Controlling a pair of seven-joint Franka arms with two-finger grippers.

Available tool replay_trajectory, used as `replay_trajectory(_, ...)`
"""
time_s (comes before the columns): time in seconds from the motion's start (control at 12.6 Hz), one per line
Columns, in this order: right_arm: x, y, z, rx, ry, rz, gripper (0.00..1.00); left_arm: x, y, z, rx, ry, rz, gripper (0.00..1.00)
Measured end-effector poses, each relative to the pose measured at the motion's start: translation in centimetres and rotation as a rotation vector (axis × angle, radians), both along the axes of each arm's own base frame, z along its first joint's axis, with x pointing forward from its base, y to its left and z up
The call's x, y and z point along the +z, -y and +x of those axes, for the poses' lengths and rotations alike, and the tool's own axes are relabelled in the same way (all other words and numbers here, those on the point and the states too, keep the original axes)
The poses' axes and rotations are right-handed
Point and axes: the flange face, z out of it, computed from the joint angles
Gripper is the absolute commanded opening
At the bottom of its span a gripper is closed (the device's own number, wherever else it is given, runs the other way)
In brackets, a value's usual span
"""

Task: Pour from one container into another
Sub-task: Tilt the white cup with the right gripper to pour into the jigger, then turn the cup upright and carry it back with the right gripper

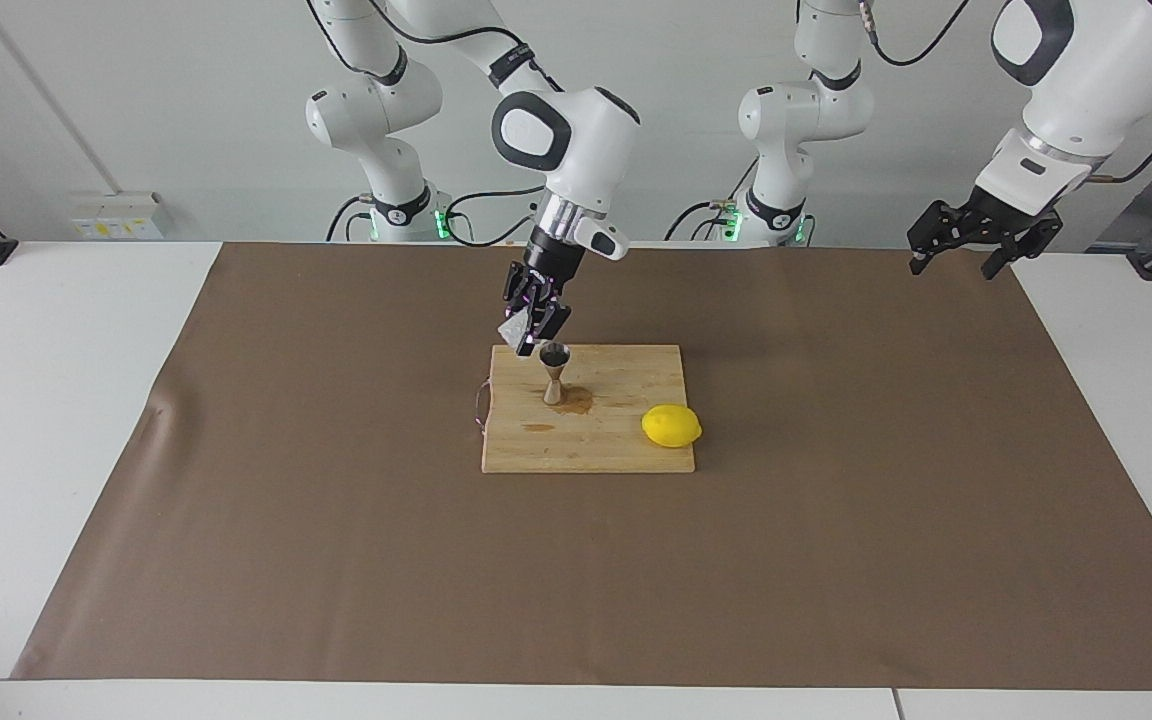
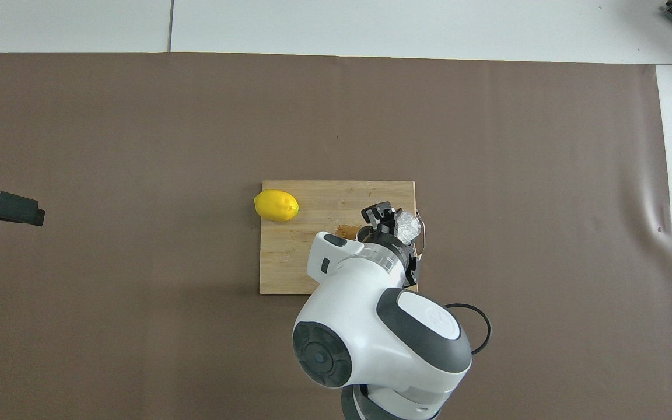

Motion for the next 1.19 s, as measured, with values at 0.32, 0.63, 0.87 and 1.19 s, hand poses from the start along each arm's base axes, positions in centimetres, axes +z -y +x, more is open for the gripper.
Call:
replay_trajectory(0.32, 0.4, -0.1, 0.2, -0.039, -0.01, 0.044, 0.02, 0.0, 0.0, 0.0, 0.0, 0.0, 0.0, 1.0)
replay_trajectory(0.63, 0.6, 0.0, 0.3, -0.106, -0.048, 0.118, 0.0, 0.0, 0.0, 0.0, 0.0, -0.001, 0.0, 1.0)
replay_trajectory(0.87, 0.3, 1.5, 1.2, -0.19, -0.091, 0.179, 0.0, 0.0, 0.0, 0.0, 0.0, -0.001, 0.0, 1.0)
replay_trajectory(1.19, 0.2, 4.1, 2.8, -0.297, -0.15, 0.259, 0.0, -0.1, 0.0, 0.0, 0.0, -0.001, 0.0, 1.0)
